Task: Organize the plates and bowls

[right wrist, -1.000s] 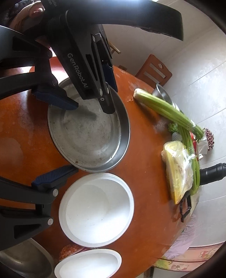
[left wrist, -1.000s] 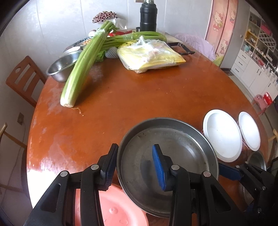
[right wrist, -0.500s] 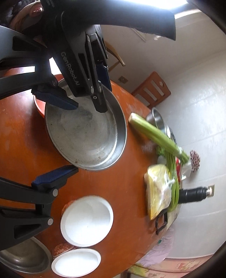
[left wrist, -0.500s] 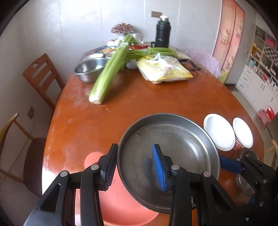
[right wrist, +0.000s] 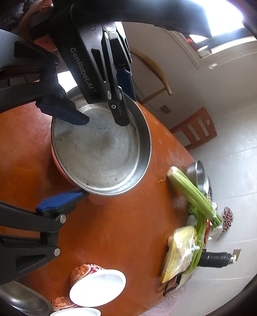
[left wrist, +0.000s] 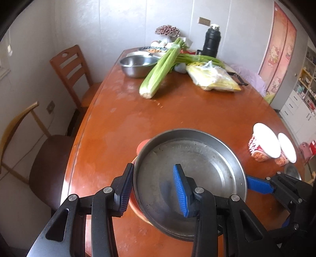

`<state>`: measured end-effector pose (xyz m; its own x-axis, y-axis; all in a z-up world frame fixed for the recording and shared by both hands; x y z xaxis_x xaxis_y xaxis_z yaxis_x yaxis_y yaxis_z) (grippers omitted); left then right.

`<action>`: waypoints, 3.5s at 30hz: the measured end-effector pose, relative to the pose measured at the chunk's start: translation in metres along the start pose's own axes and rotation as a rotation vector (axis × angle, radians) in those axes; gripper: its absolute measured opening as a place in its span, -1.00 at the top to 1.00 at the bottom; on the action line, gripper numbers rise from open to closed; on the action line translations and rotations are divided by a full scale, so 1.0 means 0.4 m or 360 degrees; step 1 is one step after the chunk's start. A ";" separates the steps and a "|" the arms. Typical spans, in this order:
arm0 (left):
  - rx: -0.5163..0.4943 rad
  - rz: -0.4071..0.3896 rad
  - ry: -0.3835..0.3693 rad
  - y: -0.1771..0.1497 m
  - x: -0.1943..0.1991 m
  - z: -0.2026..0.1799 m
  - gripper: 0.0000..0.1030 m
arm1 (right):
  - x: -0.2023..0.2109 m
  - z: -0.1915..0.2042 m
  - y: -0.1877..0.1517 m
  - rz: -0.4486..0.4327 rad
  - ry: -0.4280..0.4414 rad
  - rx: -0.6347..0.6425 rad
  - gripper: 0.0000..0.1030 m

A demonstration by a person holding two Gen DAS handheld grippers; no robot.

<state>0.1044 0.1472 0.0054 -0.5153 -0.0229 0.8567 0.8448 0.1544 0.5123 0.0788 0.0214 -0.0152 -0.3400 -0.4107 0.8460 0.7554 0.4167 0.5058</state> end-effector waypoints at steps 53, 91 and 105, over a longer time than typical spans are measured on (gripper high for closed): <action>0.0161 0.0090 -0.0006 -0.038 -0.087 0.089 0.18 | -0.110 0.038 0.003 0.0160 -0.0098 0.0192 -0.36; 0.0349 0.0114 -0.0058 -0.075 -0.045 0.136 0.09 | -0.025 -0.056 -0.027 0.0102 -0.0066 0.0064 -0.46; 0.0388 0.0263 -0.0179 -0.079 -0.130 0.099 0.07 | -0.074 -0.111 -0.021 0.0179 0.0035 -0.0127 -0.46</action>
<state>0.0989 0.1828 -0.0578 -0.3980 0.1293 0.9082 0.8661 0.3794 0.3255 0.1075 -0.0060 -0.0520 -0.2387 -0.3828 0.8924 0.8307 0.3955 0.3919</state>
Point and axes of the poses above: each gripper's, at about its wrist camera, not at the fingertips, and x roughly against the way its jaws point, z to its left, y to its top, the point moved 2 cm from there along -x, roughly the way its jaws point, and after that the axes turned 7 degrees about z, right-handed, at the moved point
